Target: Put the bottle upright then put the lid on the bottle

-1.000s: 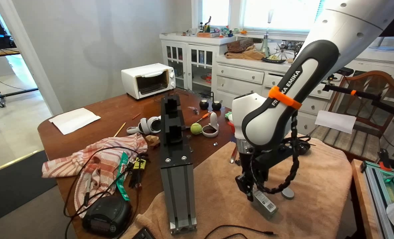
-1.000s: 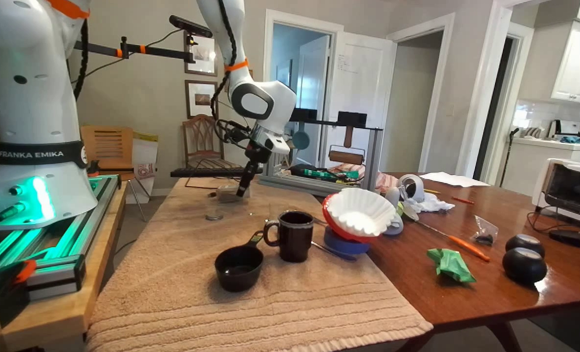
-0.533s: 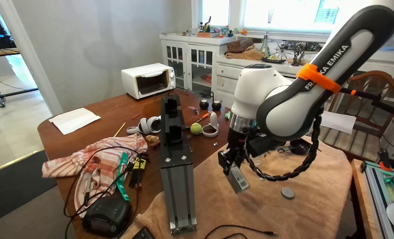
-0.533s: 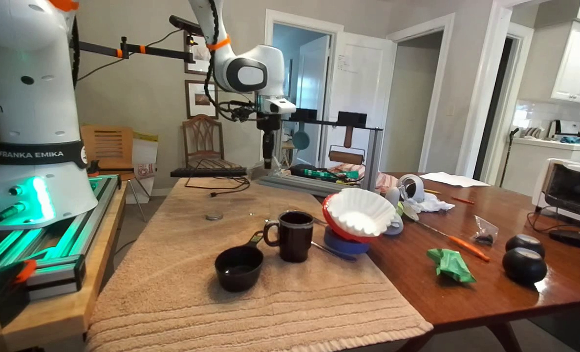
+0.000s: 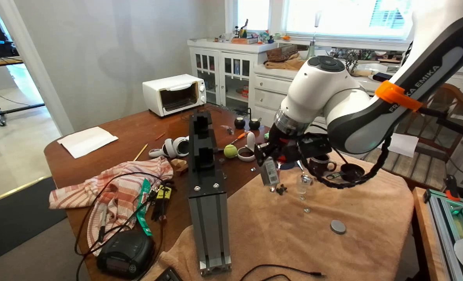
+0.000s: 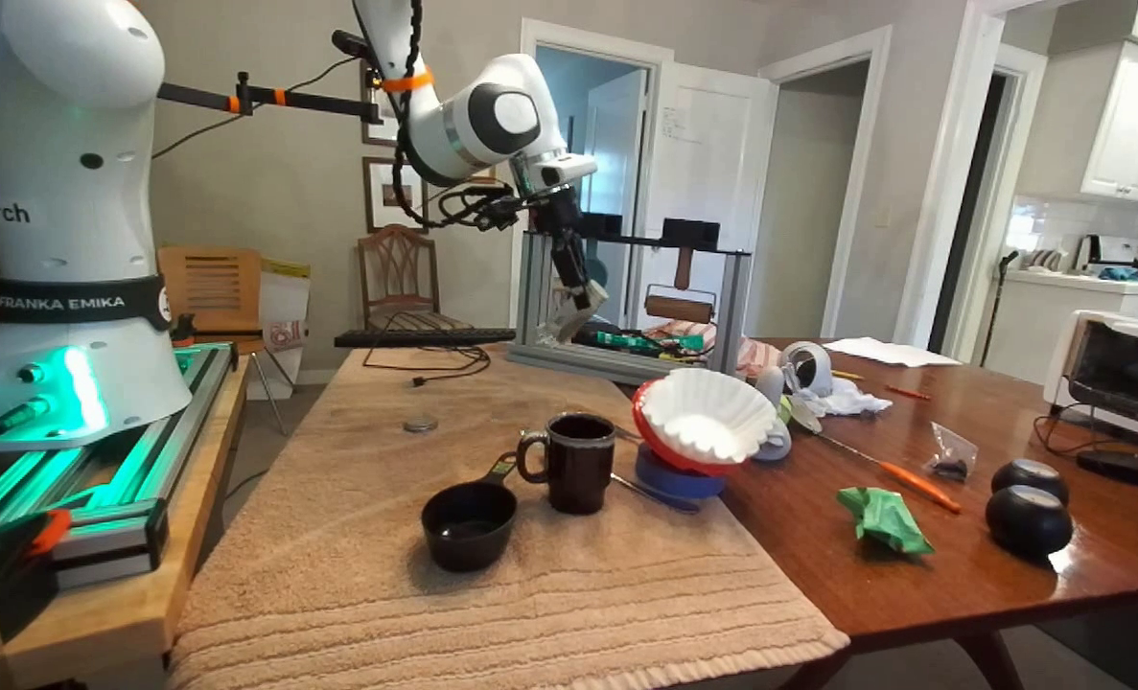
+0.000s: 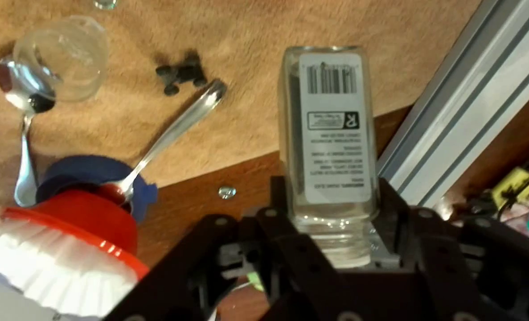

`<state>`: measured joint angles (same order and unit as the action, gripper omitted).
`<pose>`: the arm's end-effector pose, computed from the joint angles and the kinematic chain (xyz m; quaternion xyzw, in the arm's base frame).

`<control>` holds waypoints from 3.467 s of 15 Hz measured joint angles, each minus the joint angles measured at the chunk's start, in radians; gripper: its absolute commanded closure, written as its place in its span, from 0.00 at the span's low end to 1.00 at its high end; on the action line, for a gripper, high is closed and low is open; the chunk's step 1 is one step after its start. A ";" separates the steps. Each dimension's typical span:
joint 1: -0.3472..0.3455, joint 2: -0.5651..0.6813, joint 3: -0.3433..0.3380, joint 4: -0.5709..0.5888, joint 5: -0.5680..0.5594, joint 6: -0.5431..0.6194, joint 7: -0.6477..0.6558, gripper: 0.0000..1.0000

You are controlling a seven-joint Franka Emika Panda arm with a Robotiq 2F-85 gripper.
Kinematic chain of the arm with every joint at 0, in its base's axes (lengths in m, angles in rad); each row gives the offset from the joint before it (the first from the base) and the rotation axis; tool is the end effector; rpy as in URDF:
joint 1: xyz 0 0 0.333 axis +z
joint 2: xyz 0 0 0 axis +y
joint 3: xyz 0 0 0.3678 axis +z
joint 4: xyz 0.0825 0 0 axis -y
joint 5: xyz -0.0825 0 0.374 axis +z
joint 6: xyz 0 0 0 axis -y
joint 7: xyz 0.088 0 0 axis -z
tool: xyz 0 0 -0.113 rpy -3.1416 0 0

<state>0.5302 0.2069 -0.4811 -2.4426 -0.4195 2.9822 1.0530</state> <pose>0.5186 0.0565 0.3138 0.9397 -0.2777 0.1993 0.0112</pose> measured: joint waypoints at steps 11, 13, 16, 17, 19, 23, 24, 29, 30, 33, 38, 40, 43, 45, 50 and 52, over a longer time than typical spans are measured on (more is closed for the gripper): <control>0.413 0.115 -0.290 0.026 -0.249 -0.007 0.480 0.51; 0.412 0.115 -0.291 0.023 -0.249 -0.007 0.480 0.76; 0.462 0.129 -0.359 0.039 -0.285 -0.026 0.520 0.76; 0.484 0.141 -0.385 0.047 -0.296 -0.029 0.544 0.76; 0.515 0.176 -0.407 0.064 -0.297 -0.029 0.589 0.76; 0.550 0.283 -0.412 0.108 -0.296 -0.052 0.673 0.76; 0.560 0.314 -0.416 0.121 -0.296 -0.070 0.694 0.76; 0.599 0.421 -0.433 0.183 -0.296 -0.151 0.794 0.76; 0.599 0.432 -0.432 0.190 -0.296 -0.161 0.807 0.76; 0.551 0.433 -0.386 0.188 -0.284 -0.124 0.808 0.51; 0.499 0.420 -0.355 0.185 -0.283 -0.079 0.800 0.76; 0.520 0.435 -0.379 0.189 -0.283 -0.088 0.843 0.76; 0.567 0.474 -0.417 0.199 -0.283 -0.132 0.932 0.76; 0.587 0.505 -0.422 0.208 -0.283 -0.169 0.985 0.76; 0.614 0.582 -0.421 0.235 -0.283 -0.271 1.090 0.76; 0.615 0.600 -0.414 0.246 -0.283 -0.303 1.118 0.76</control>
<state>1.1449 0.8072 -0.8955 -2.1970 -0.7026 2.6794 2.1708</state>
